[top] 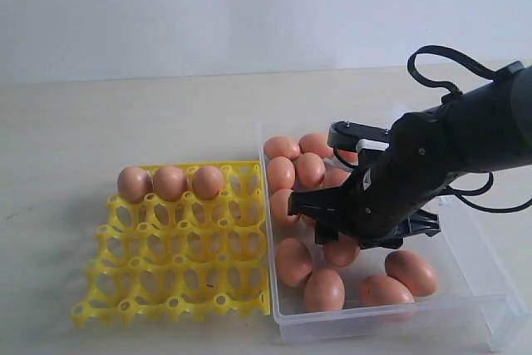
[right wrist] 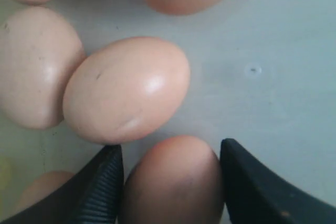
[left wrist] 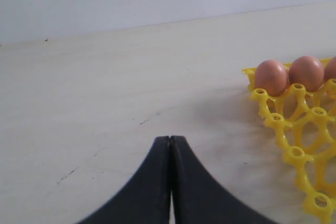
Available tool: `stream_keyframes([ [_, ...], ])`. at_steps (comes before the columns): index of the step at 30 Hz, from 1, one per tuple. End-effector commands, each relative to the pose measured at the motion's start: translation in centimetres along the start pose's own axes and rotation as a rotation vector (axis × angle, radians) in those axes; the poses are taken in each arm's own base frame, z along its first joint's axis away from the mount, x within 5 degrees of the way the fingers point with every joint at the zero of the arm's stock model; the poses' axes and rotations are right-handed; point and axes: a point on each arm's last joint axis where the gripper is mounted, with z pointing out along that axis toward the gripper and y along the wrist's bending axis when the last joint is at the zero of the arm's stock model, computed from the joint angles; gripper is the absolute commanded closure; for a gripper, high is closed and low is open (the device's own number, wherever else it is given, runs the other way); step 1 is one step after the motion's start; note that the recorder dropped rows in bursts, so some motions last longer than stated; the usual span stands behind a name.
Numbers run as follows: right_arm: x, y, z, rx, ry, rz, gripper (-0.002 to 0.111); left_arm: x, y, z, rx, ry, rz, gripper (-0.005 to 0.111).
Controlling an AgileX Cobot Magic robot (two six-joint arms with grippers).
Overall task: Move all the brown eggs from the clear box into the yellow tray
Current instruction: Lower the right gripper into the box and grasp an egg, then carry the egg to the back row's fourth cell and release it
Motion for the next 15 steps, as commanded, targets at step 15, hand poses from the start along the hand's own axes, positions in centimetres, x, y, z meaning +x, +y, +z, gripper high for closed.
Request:
stream_keyframes([
  [15, -3.1, 3.1, -4.0, -0.201, -0.462, -0.392, 0.108, -0.3, 0.0, -0.1, 0.001, -0.019, -0.007, 0.107],
])
